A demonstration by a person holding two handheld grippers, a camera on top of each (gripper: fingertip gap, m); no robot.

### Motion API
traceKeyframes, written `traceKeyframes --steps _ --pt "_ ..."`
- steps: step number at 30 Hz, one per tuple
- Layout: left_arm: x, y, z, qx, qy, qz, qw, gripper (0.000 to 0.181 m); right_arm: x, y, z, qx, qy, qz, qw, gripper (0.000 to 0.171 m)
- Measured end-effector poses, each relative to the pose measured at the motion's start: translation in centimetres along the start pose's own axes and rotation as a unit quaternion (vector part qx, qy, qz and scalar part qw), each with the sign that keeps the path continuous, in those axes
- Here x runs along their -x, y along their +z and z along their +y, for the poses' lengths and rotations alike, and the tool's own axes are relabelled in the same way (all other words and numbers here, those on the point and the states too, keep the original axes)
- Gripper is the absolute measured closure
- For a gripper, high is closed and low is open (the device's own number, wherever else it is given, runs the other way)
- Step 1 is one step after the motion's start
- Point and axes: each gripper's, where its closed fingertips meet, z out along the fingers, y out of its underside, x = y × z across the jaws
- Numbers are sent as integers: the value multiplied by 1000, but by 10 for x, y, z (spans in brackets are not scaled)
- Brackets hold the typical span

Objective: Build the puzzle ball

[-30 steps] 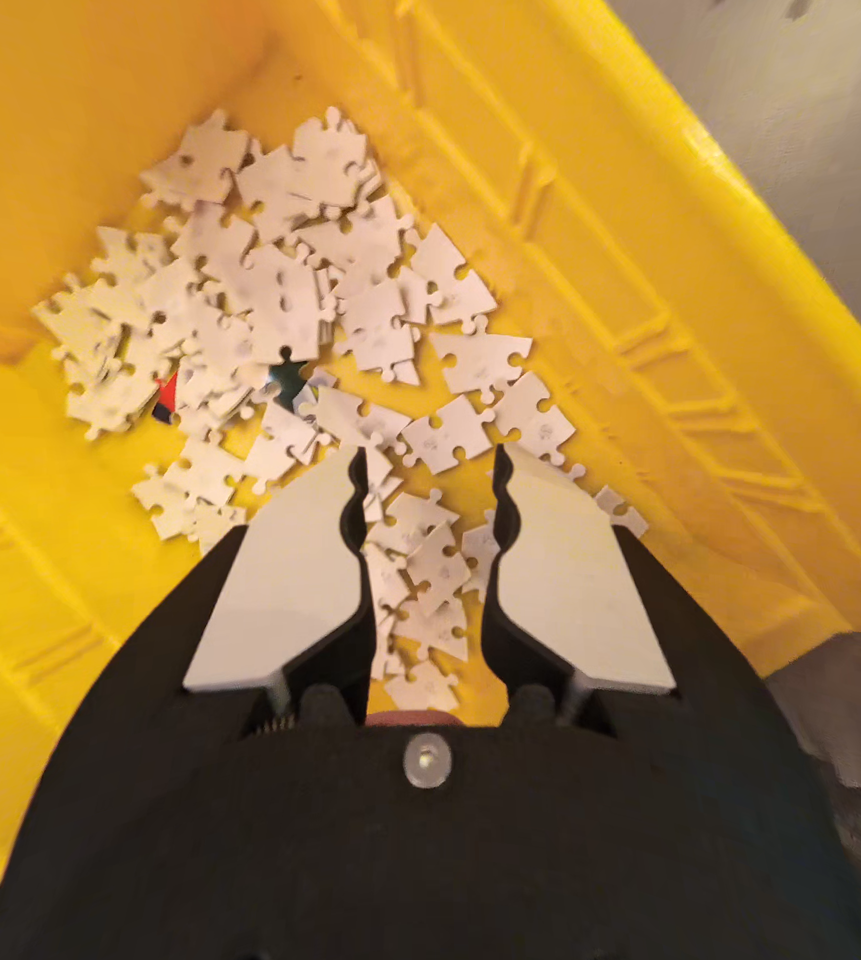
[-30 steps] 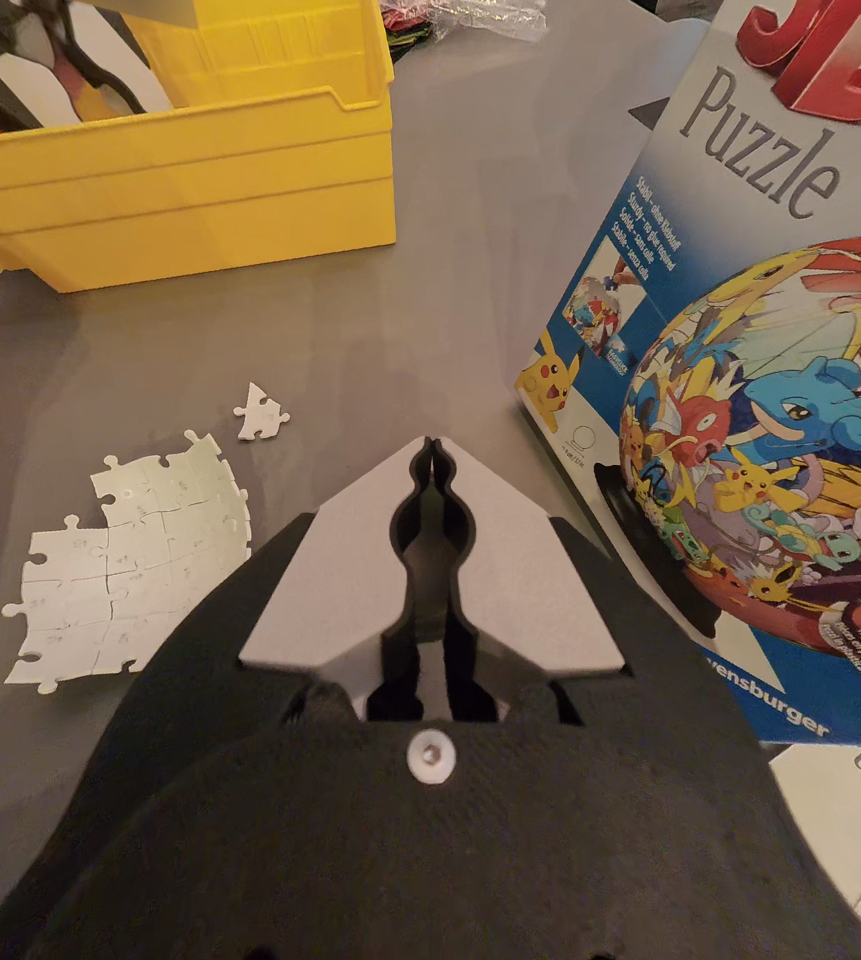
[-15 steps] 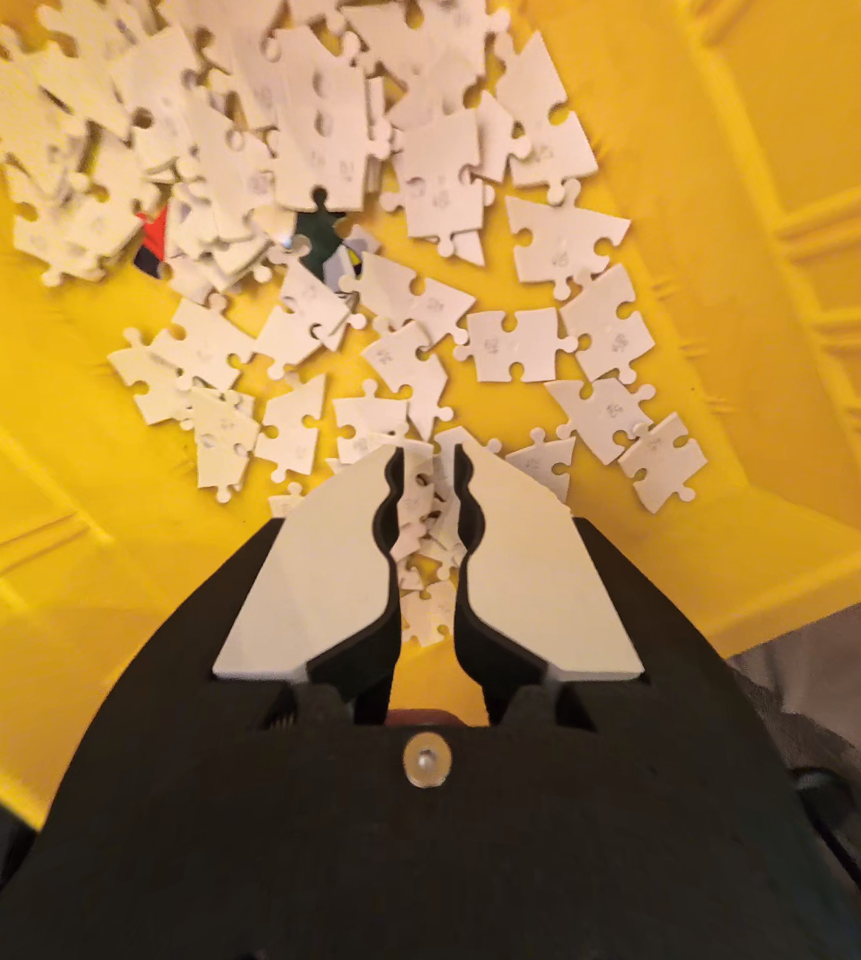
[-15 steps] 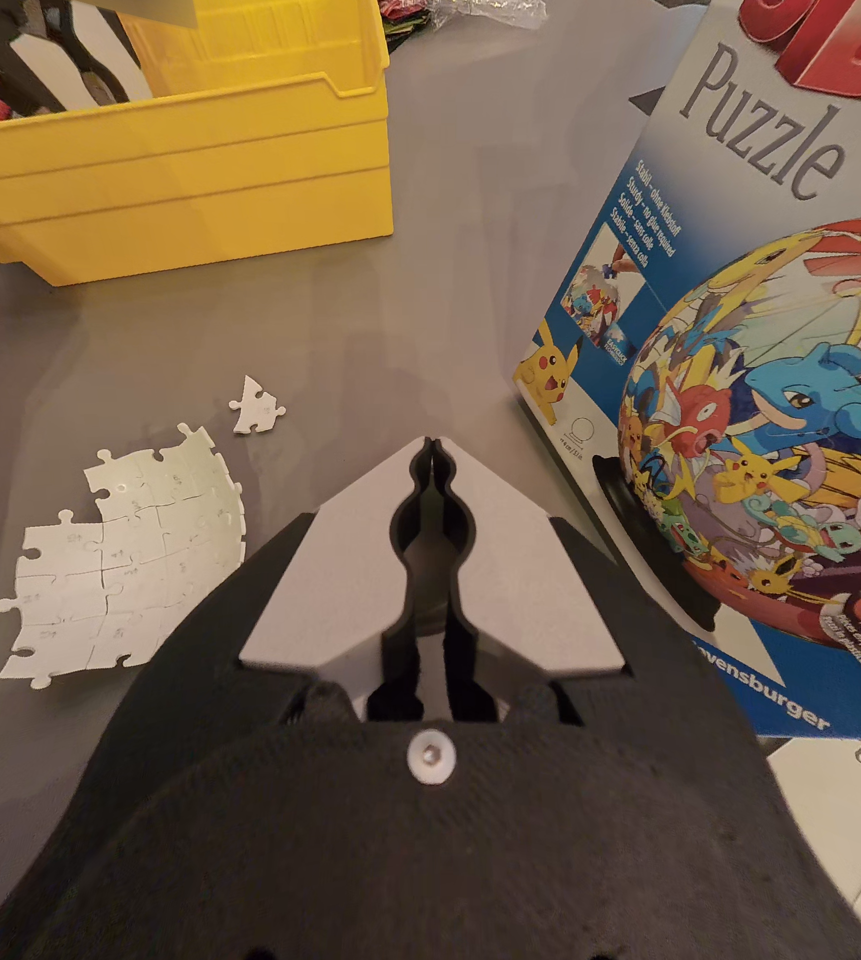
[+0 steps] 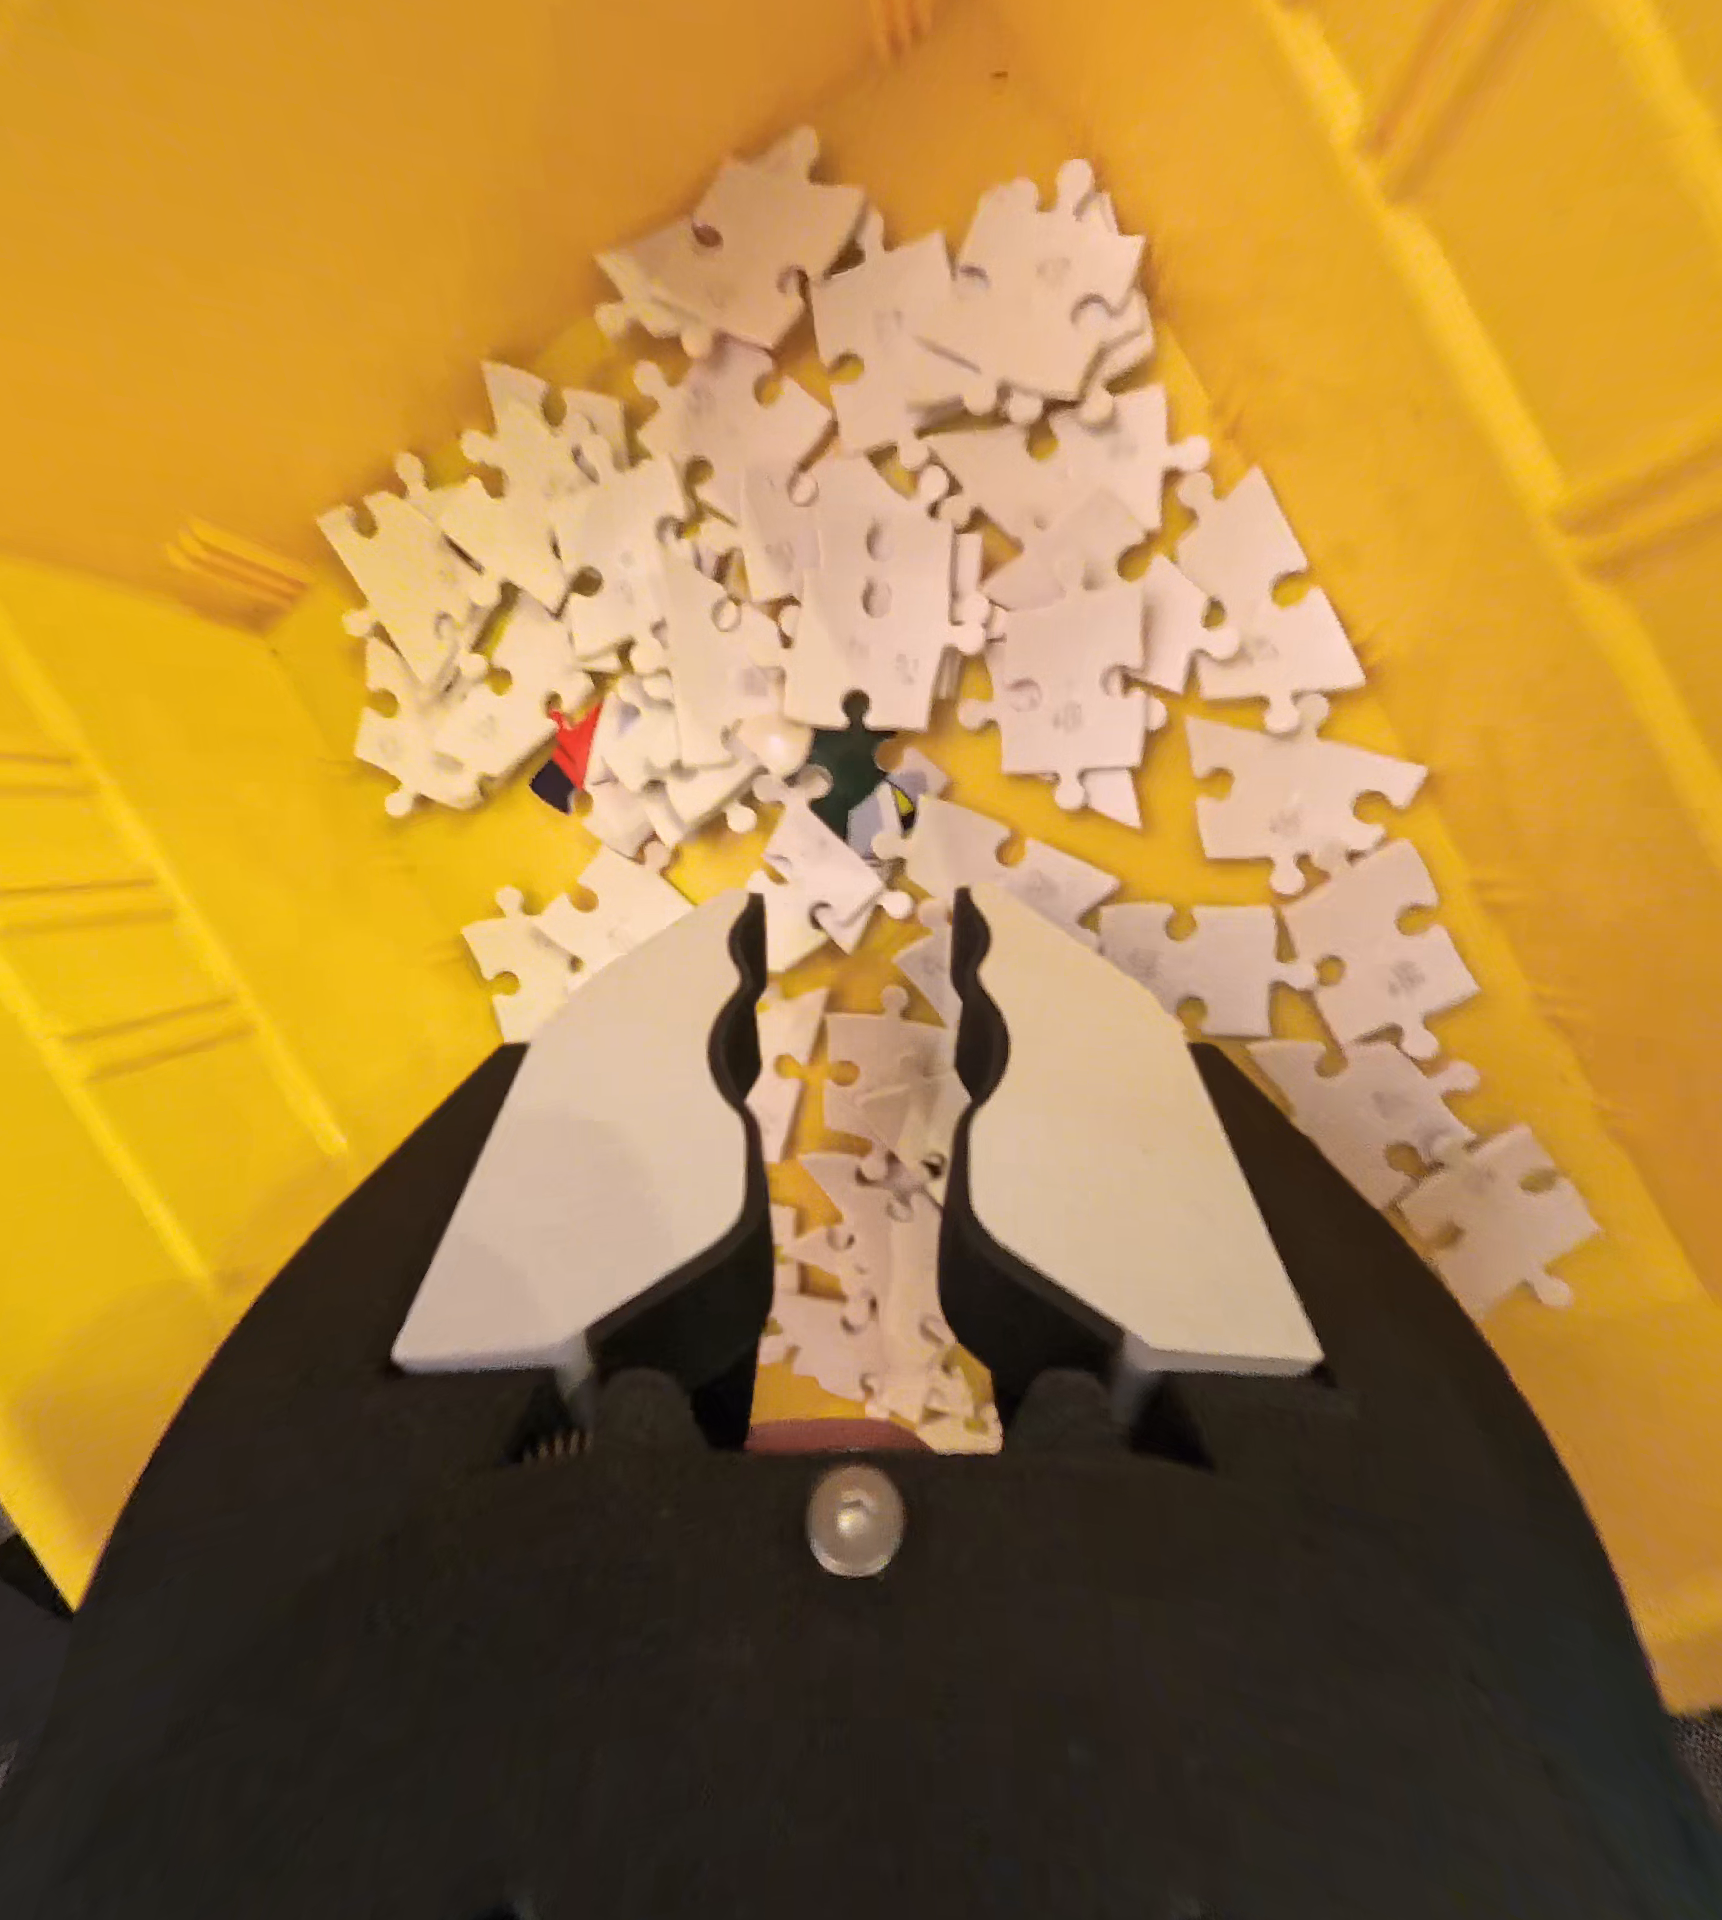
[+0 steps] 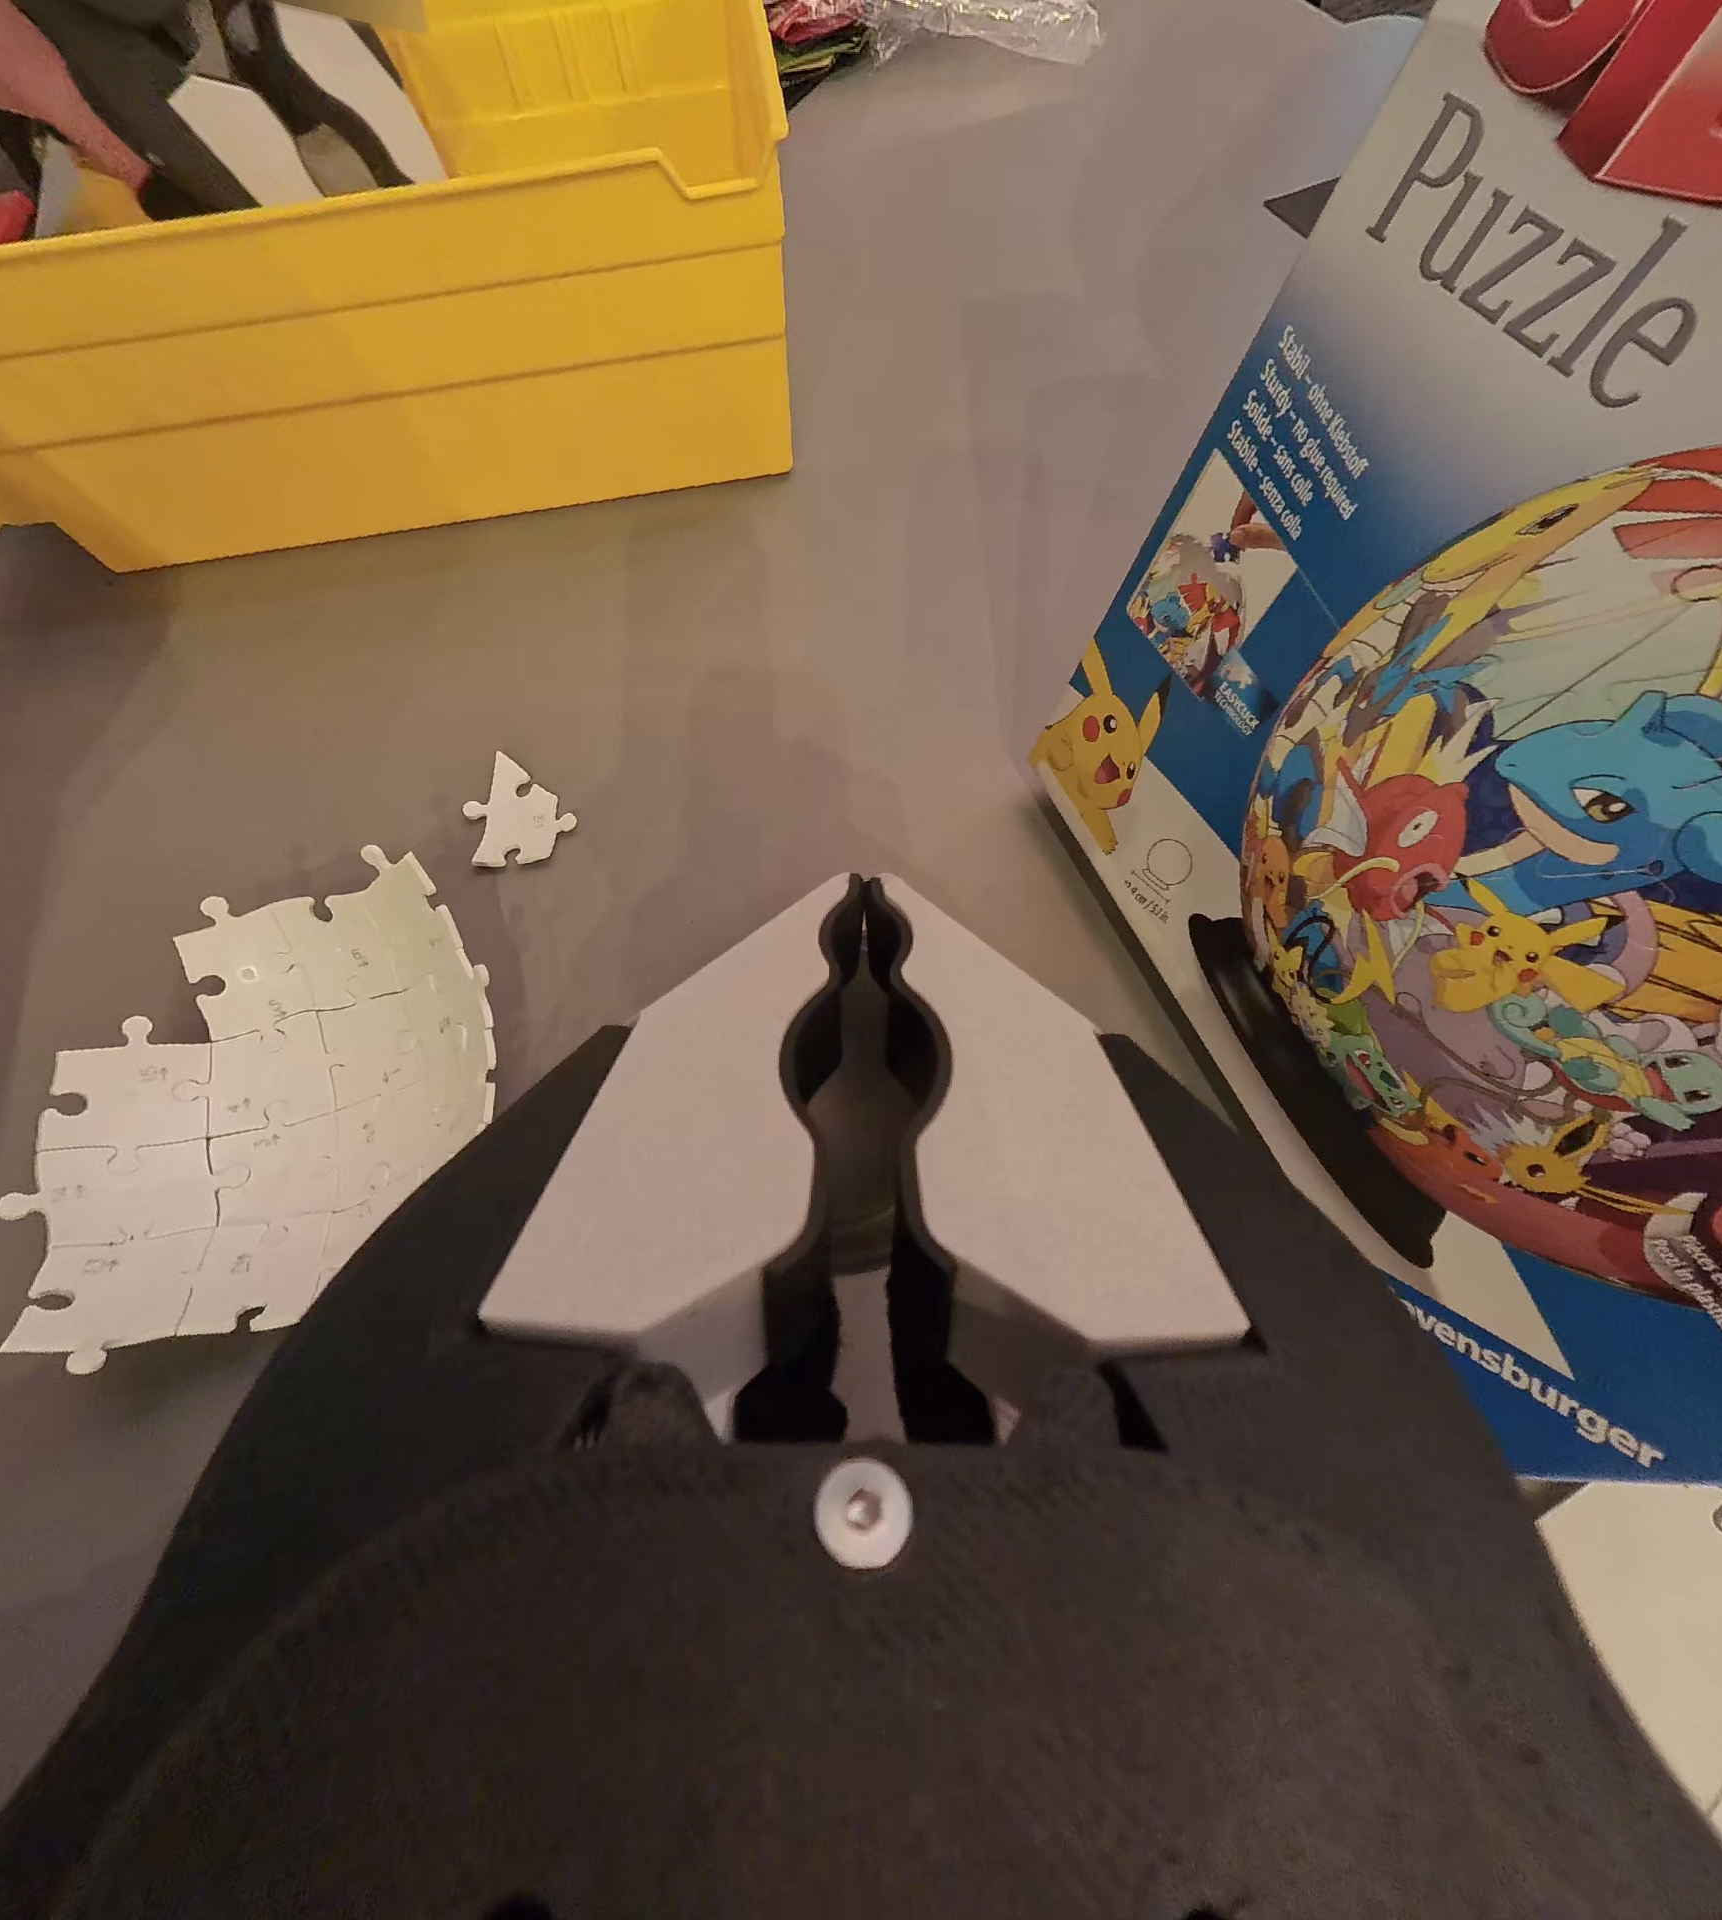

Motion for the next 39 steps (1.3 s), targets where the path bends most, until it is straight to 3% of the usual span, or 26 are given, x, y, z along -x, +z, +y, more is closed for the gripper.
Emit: traceKeyframes --steps 5,10,15,18,22,26,34,39 --pt "-1 15 -11 2 7 18 1000 138 1 0 0 -1 0 -3 1000 171" --pt "-1 23 -12 15 12 21 1000 156 0 -3 -1 -3 -1 0 1000 171" --pt "-7 18 -9 7 17 23 1000 158 -1 -2 1 -3 1 -3 1000 171" --pt "-1 9 -1 17 36 -12 999 158 -1 -3 1 -3 1 -3 1000 171" --pt "14 -10 18 95 122 -137 978 158 -2 -4 0 -5 2 -1 1000 171" --pt "0 -10 26 137 193 -162 958 157 0 -3 1 -3 2 -5 1000 171" --pt "-43 -11 18 56 167 -49 983 154 -2 -6 -3 -7 -1 0 1000 171" --pt "-29 -21 20 29 88 -37 995 154 -1 -4 -1 -5 1 -3 1000 171"
